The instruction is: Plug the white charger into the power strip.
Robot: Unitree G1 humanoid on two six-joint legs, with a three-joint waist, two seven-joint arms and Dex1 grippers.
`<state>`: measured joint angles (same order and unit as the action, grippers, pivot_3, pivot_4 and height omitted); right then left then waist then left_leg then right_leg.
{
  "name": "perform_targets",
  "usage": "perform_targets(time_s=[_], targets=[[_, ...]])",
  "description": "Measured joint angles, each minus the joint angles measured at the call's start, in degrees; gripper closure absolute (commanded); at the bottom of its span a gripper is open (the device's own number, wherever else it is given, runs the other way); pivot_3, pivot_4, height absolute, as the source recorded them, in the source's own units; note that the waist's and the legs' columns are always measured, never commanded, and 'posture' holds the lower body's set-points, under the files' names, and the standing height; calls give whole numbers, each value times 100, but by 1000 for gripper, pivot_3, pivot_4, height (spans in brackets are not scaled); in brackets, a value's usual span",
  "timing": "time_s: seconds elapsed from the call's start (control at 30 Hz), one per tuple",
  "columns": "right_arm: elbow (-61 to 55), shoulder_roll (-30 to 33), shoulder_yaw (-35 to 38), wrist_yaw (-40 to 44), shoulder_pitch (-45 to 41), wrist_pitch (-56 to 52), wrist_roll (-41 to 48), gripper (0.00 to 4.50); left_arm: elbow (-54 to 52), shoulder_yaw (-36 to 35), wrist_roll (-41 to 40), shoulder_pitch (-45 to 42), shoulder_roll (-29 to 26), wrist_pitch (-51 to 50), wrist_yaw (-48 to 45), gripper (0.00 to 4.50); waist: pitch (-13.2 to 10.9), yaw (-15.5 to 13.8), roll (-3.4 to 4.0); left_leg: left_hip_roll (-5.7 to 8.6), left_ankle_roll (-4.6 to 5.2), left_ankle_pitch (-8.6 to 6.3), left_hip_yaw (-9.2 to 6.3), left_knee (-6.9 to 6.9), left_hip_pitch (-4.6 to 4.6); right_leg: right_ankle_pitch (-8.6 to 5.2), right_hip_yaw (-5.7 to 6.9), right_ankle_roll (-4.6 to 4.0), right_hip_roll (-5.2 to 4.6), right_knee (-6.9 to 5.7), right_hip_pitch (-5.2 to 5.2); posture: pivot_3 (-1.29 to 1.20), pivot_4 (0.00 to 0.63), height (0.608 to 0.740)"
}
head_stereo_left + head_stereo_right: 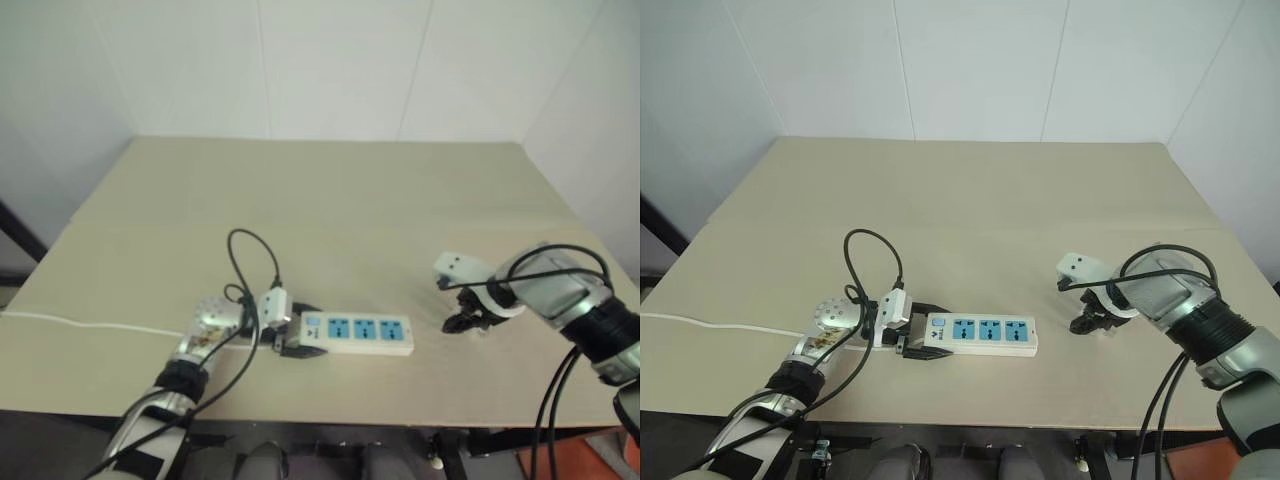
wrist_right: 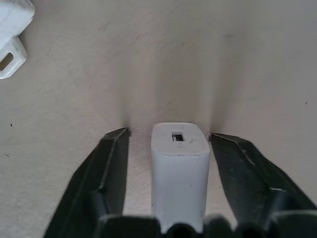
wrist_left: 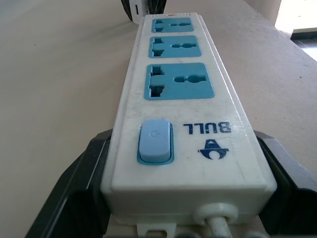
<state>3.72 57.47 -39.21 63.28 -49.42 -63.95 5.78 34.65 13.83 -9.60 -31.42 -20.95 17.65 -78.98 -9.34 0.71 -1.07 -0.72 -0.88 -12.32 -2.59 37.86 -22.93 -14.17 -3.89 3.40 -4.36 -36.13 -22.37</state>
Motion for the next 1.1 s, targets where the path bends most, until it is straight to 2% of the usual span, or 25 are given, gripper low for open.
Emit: perform_targets(time_s=[0.07, 0.27, 0.4, 0.47, 0.53, 0.6, 0.67, 0.8, 0.87, 1.1], targets=[[14, -24, 8, 30, -9, 10, -54, 3337, -4, 0, 3, 0, -2, -15, 4, 1181, 0, 1, 0, 0, 0, 0, 0, 0, 1, 0, 0, 0, 0, -1, 0, 0, 150, 740], [364, -355, 411, -229, -149, 91, -121, 3372, -3, -8, 6, -5, -32, -20, -8, 1181, -1, 15, 1, 0, 0, 0, 1, 0, 0, 3, -1, -4, 0, -4, -4, 0, 150, 740], [1148, -1196, 2024, -1242, -816, 1011, 43, 3372, 18, -6, 11, -42, -46, -26, -52, 1181, -4, 26, 7, 1, 0, 0, 1, -3, -2, 15, -4, -22, 2, -9, -12, 0, 150, 740], [1070, -2019, 3626, -1885, -917, 1590, 667, 3372, 23, 21, 21, -49, -22, -18, -60, 1181, 3, 7, -5, -2, 2, -1, -20, -15, 0, 17, 13, -26, 7, -6, -1, 0, 150, 740], [543, -2533, 4314, -2143, -616, 1914, 1087, 3372, 27, 79, 39, -76, 3, -19, -61, 1181, 10, -37, -15, -1, 5, -3, -33, -19, -3, 17, 24, -26, 6, -6, 4, 0, 150, 740], [-154, -2973, 4652, -2125, 135, 2319, 1525, 3372, 26, 128, 43, -90, 20, -20, -56, 1181, 13, -76, -21, -1, 7, -4, -41, -18, -12, 16, 34, -26, 5, 2, 7, 0, 150, 740], [-520, -3259, 4735, -1767, 919, 2441, 2030, 3372, 25, 126, 43, -108, 17, -22, -54, 1181, 10, -63, -16, 6, 7, -4, -36, -11, -21, 17, 28, -27, -2, 0, 0, 0, 150, 740], [-1076, -3195, 4277, -668, 2007, 3443, 2143, 3372, 58, 83, 42, -113, -56, -38, -40, 1181, 7, 17, -10, 3, 7, -4, -34, -6, 3, 14, 25, -22, 5, -10, 13, 0, 150, 740], [-1154, -3274, 4062, -357, 2255, 3662, 2210, 3372, 69, 75, 43, -111, -95, -43, -36, 1181, 7, 41, -10, -4, 6, -3, -35, -7, 13, -3, 23, 3, 15, -11, 18, 0, 150, 740], [-728, -3706, 3726, 154, 2519, 4366, 2252, 3372, -22, 79, 43, -52, -90, -61, -7, 1181, 7, 31, -10, -3, 5, -2, -33, -6, 15, 9, 15, -16, 16, -10, 18, 0, 150, 740]])
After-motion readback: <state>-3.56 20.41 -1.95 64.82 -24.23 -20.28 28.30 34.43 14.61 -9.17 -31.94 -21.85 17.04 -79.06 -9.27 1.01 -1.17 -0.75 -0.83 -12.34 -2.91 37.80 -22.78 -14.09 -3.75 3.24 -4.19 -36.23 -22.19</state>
